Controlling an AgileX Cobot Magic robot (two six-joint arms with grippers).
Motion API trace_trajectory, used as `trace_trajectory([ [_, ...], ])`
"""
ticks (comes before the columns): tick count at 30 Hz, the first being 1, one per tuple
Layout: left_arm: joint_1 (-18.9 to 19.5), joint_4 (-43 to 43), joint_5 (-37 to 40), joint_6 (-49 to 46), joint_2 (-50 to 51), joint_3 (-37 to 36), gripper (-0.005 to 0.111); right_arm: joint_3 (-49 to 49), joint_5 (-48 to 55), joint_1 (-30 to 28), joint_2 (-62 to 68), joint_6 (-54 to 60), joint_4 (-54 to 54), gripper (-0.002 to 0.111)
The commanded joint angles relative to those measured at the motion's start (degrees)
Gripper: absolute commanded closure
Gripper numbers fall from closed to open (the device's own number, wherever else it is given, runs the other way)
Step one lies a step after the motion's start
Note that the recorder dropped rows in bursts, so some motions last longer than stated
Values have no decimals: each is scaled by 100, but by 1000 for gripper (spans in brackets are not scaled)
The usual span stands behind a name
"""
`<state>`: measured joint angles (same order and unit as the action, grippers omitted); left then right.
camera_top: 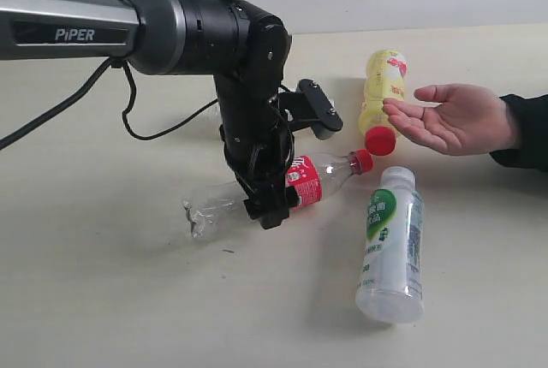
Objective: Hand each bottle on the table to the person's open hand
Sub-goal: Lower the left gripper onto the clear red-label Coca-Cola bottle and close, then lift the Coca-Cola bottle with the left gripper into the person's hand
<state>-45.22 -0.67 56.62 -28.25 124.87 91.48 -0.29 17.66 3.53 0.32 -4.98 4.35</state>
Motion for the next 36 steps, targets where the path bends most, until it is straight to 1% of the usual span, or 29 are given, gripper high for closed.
trace_trajectory([
  [1,4,101,-25,45,-15,-19,25,29,-81,-31,-32,29,11,108],
  [4,4,99,-25,45,-15,-19,40,29,-81,-31,-32,29,11,108],
  [6,4,99,-25,45,-15,-19,53,29,-81,-31,-32,29,11,108],
  [9,4,99,34,45,-15,-19,76,29,-81,-31,-32,29,11,108],
  [12,4,67,131,45,-15,-19,105,29,-81,-31,-32,29,11,108],
  [14,4,67,201,16,-29,-19,107,29,-81,-31,-32,29,11,108],
  [21,4,16,440,49,-416,-19,107,29,-81,-31,-32,29,11,108],
  [23,4,67,573,114,-632,-19,107,29,-81,-31,-32,29,11,108],
  [26,4,37,1045,219,-893,-19,107,29,-81,-31,-32,29,11,108],
  [28,-18,37,1174,492,-1024,-19,107,29,-81,-31,-32,29,11,108],
  [30,-136,37,1188,1004,-1162,-19,107,29,-81,-31,-32,29,11,108],
  [32,-346,37,1188,1745,-1273,46,107,29,-81,-31,-32,29,11,108],
  [34,-657,37,1240,2537,-1297,270,107,29,-81,-31,-32,29,11,108],
  [35,-875,-13,1211,3165,-1297,461,107,29,-81,-31,-32,29,11,108],
  [36,-971,-13,1211,3342,-1283,609,107,29,-81,-31,-32,29,11,108],
])
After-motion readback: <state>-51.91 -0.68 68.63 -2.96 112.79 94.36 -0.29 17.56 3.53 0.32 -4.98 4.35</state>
